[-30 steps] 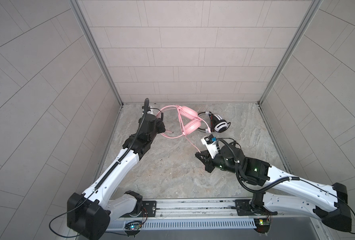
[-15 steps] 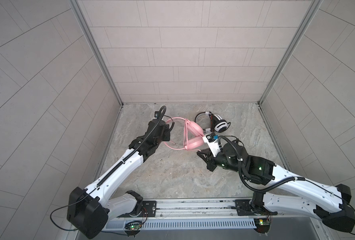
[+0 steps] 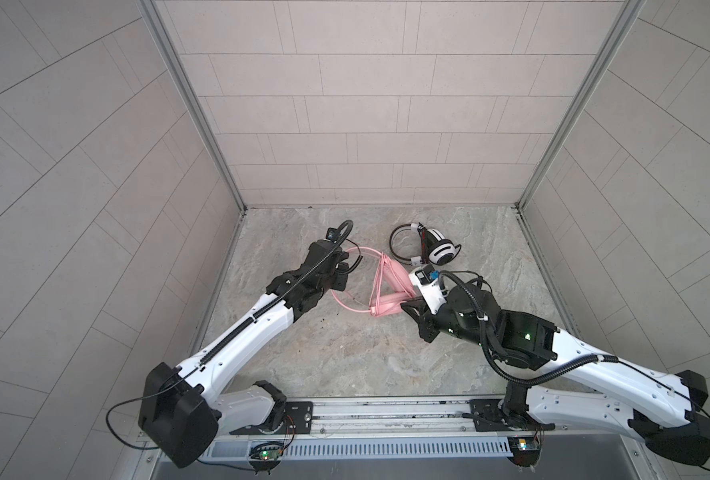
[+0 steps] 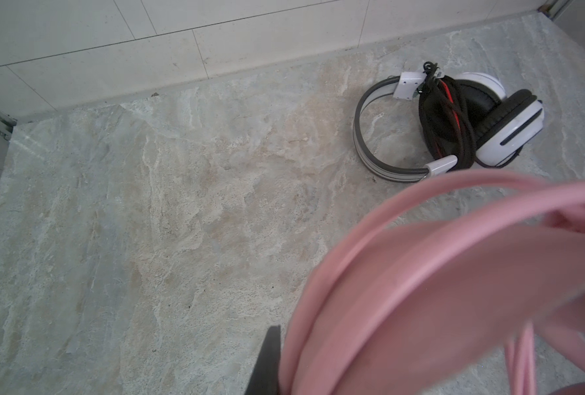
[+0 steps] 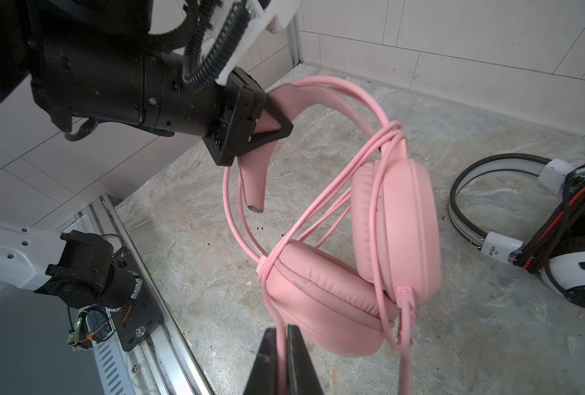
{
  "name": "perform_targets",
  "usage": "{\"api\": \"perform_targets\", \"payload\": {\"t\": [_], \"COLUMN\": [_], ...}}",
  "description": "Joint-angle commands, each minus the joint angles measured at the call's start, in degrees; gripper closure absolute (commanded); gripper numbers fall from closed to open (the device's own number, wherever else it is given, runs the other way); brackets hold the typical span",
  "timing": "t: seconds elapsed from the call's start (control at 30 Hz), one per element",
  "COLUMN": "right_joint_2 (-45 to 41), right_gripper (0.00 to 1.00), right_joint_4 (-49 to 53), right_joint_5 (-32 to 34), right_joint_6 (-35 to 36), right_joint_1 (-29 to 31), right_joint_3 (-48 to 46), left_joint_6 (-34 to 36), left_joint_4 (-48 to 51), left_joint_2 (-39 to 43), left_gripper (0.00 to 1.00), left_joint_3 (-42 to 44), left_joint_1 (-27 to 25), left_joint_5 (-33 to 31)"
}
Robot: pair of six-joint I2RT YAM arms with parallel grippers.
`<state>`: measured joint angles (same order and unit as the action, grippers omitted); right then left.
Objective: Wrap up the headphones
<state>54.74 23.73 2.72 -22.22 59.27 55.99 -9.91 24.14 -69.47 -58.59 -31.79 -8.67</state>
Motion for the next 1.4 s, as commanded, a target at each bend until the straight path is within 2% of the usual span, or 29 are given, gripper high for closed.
{"api": "perform_targets", "payload": {"t": [0.0, 0.17, 0.47, 0.6, 0.73, 0.93, 1.1, 1.27, 1.37], "right_joint_2": [0.1, 0.7, 3.1, 3.9, 0.6, -6.7, -6.9, -1.9, 0.0], "right_gripper": [0.91, 0.91, 0.90, 0.89, 0.87, 0.81, 0.63, 0.54, 0.47], "right_joint_4": [0.5, 0.8, 2.6, 3.5, 2.8, 2.5, 3.6, 3.0, -3.2], "right_joint_5": [3.4, 5.2, 9.1, 9.8, 10.1, 4.1, -6.0, -9.0, -13.6], "right_joint_6": [1.8, 2.5, 5.3, 5.9, 3.5, -2.4, -5.6, -7.3, -9.1], "right_joint_1": [0.3, 0.2, -0.3, -0.8, -2.8, -11.8, -20.3, -20.9, -20.8], "right_joint_3": [2.5, 3.9, 6.8, 6.7, 1.2, -8.5, -15.4, -19.7, -23.3], "left_joint_6": [5.0, 11.9, 14.5, 14.4, 11.8, 8.1, 5.2, 0.3, -1.9], "left_joint_4": [2.1, 4.0, 5.9, 5.9, 4.9, -2.0, -1.5, -0.6, -0.9], "left_joint_2": [-0.2, -1.5, -2.7, -1.9, 0.3, 4.6, 4.3, 4.8, 5.7], "left_gripper": [1.00, 1.00, 1.00, 1.00, 1.00, 1.00, 1.00, 1.00, 1.00], "left_joint_3": [-5.0, -4.8, -4.8, -4.7, -3.3, -0.1, -3.5, -6.8, -8.4], "left_joint_1": [0.0, 0.0, 0.0, 0.2, 0.6, 1.6, 4.0, 7.5, 8.7], "left_joint_5": [4.4, 11.9, 21.2, 20.0, 16.0, 19.3, 22.8, 27.5, 29.5]}}
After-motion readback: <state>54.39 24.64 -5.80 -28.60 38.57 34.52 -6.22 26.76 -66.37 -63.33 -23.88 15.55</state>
